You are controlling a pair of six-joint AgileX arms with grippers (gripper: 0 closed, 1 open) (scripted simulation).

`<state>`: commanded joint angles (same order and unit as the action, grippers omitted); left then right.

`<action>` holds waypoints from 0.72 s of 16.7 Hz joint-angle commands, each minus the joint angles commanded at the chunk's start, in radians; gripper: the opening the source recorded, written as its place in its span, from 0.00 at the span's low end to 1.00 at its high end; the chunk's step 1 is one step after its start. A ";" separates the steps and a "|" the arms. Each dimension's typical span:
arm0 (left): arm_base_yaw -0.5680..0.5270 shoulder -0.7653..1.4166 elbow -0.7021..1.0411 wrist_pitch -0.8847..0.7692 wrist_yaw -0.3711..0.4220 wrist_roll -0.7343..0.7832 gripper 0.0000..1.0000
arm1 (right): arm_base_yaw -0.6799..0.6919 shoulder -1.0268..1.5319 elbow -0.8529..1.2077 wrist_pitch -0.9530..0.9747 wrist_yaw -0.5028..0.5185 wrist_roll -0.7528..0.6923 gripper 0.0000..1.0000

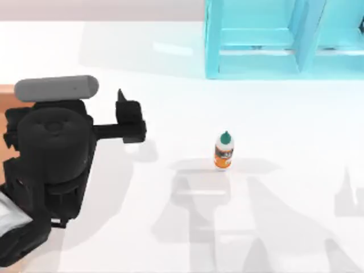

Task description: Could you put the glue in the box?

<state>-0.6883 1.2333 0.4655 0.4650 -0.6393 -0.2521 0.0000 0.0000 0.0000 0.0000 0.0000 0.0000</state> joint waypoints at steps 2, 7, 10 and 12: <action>-0.102 0.183 0.069 0.069 -0.095 -0.037 1.00 | 0.000 0.000 0.000 0.000 0.000 0.000 1.00; -0.332 0.591 0.227 0.227 -0.307 -0.127 1.00 | 0.000 0.000 0.000 0.000 0.000 0.000 1.00; -0.441 0.783 0.305 0.305 -0.407 -0.175 1.00 | 0.000 0.000 0.000 0.000 0.000 0.000 1.00; -0.496 0.882 0.346 0.346 -0.459 -0.201 1.00 | 0.000 0.000 0.000 0.000 0.000 0.000 1.00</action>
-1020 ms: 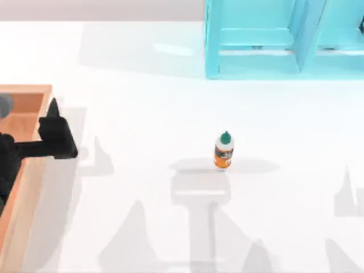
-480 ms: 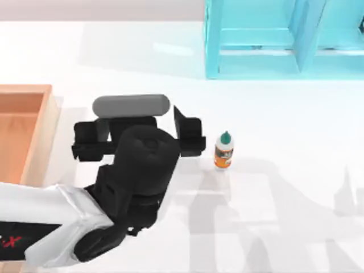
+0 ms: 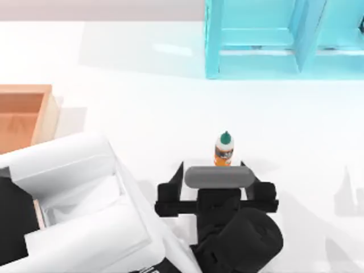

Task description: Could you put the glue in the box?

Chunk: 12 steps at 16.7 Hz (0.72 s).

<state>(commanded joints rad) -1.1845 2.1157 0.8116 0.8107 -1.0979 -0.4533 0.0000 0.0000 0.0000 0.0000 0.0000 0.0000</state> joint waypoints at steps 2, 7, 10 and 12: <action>-0.040 0.071 0.029 0.029 -0.036 -0.020 1.00 | 0.000 0.000 0.000 0.000 0.000 0.000 1.00; -0.072 0.125 0.055 0.055 -0.063 -0.038 1.00 | 0.000 0.000 0.000 0.000 0.000 0.000 1.00; -0.067 0.123 0.051 0.052 -0.062 -0.037 1.00 | 0.000 0.000 0.000 0.000 0.000 0.000 1.00; -0.057 0.135 0.066 0.064 -0.052 -0.024 1.00 | 0.000 0.000 0.000 0.000 0.000 0.000 1.00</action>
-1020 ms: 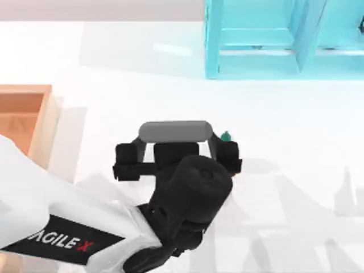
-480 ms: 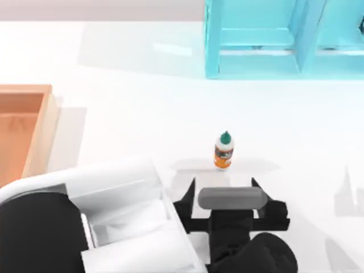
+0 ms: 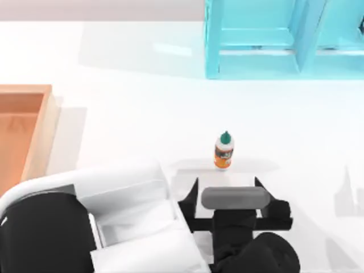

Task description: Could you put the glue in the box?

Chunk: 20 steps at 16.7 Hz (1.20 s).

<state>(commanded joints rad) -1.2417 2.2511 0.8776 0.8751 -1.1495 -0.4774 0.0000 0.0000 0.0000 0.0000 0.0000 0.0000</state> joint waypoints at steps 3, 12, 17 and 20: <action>0.058 0.061 0.069 0.052 0.055 0.065 1.00 | 0.000 0.000 0.000 0.000 0.000 0.000 1.00; 0.217 0.170 0.190 0.140 0.203 0.182 1.00 | 0.000 0.000 0.000 0.000 0.000 0.000 1.00; 0.217 0.170 0.190 0.140 0.203 0.182 0.70 | 0.000 0.000 0.000 0.000 0.000 0.000 1.00; 0.217 0.170 0.190 0.140 0.203 0.182 0.47 | 0.000 0.000 0.000 0.000 0.000 0.000 1.00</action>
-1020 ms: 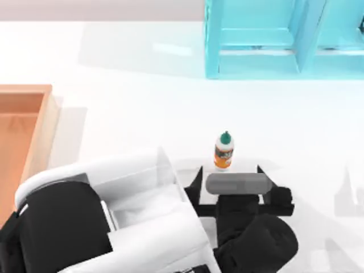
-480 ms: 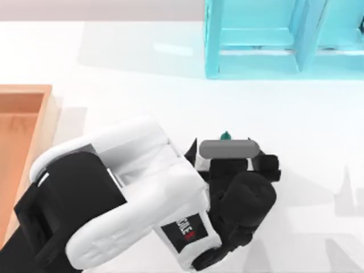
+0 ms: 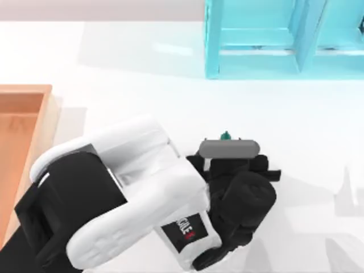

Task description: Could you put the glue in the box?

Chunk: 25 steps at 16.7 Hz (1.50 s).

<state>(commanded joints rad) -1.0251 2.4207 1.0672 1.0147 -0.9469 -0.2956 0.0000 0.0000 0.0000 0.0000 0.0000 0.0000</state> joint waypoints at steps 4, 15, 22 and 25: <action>0.000 0.000 0.000 0.000 0.000 0.000 0.17 | 0.000 0.000 0.000 0.000 0.000 0.000 1.00; -0.003 -0.001 -0.001 0.000 0.000 0.001 0.00 | 0.000 0.000 0.000 0.000 0.000 0.000 1.00; 0.004 -0.204 -0.004 -0.190 -0.003 0.001 0.00 | 0.000 0.000 0.000 0.000 0.000 0.000 1.00; 0.000 -0.304 -0.005 -0.293 -0.002 0.003 0.00 | 0.000 0.000 0.000 0.000 0.000 0.000 1.00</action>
<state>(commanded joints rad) -1.0248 2.1171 1.0621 0.7222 -0.9488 -0.2929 0.0000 0.0000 0.0000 0.0000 0.0000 0.0000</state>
